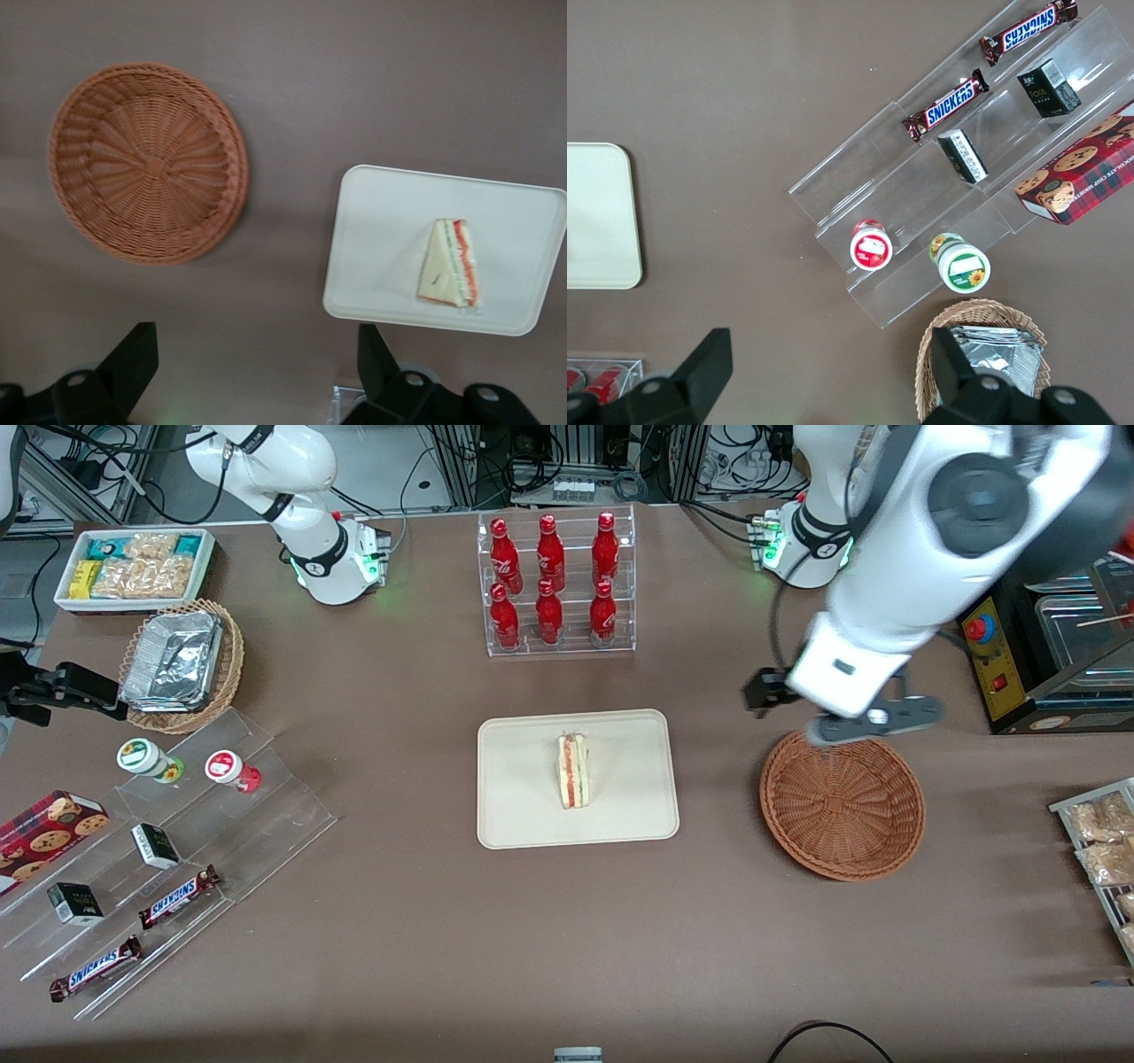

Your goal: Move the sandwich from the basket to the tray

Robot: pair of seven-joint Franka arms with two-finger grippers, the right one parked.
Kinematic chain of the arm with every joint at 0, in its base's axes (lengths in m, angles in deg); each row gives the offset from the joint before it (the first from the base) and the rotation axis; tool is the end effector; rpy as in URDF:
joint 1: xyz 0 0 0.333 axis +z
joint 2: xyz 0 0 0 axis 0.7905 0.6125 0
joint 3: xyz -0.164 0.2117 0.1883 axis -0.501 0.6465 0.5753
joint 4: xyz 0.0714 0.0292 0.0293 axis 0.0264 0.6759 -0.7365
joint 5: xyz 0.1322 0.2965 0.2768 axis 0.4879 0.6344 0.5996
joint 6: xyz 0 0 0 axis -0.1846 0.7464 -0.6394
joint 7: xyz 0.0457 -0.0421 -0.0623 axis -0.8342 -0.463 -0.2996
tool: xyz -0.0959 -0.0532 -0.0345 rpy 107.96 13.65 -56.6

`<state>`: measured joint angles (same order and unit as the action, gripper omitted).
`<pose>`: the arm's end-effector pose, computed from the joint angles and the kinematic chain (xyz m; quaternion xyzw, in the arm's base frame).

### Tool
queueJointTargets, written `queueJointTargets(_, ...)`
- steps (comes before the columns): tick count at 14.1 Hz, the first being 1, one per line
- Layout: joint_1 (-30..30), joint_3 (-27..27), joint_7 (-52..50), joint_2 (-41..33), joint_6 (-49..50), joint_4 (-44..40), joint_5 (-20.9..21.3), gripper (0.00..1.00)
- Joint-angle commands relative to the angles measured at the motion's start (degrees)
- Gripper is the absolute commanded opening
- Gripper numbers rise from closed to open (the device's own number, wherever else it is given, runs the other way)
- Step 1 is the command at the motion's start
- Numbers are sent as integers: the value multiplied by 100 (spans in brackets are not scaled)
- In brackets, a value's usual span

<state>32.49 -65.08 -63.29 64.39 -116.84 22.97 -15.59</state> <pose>0.5960 -0.2266 0.5920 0.9963 0.0793 -0.0323 0.0020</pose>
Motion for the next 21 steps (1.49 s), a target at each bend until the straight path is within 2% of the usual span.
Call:
queueJointTargets(1,426,-64,549,-239,169,141,33,99)
queueJointTargets(5,1120,-73,1613,-441,432,159,24,99)
queueJointTargets(10,1561,-73,2387,-669,819,185,-64,99)
queueJointTargets(16,1833,-38,2441,-1363,355,1169,24,99)
queueJointTargets(18,1825,-46,2450,-1373,293,1196,50,100)
queueJointTargets(21,1755,-64,2467,-1277,125,1161,402,99)
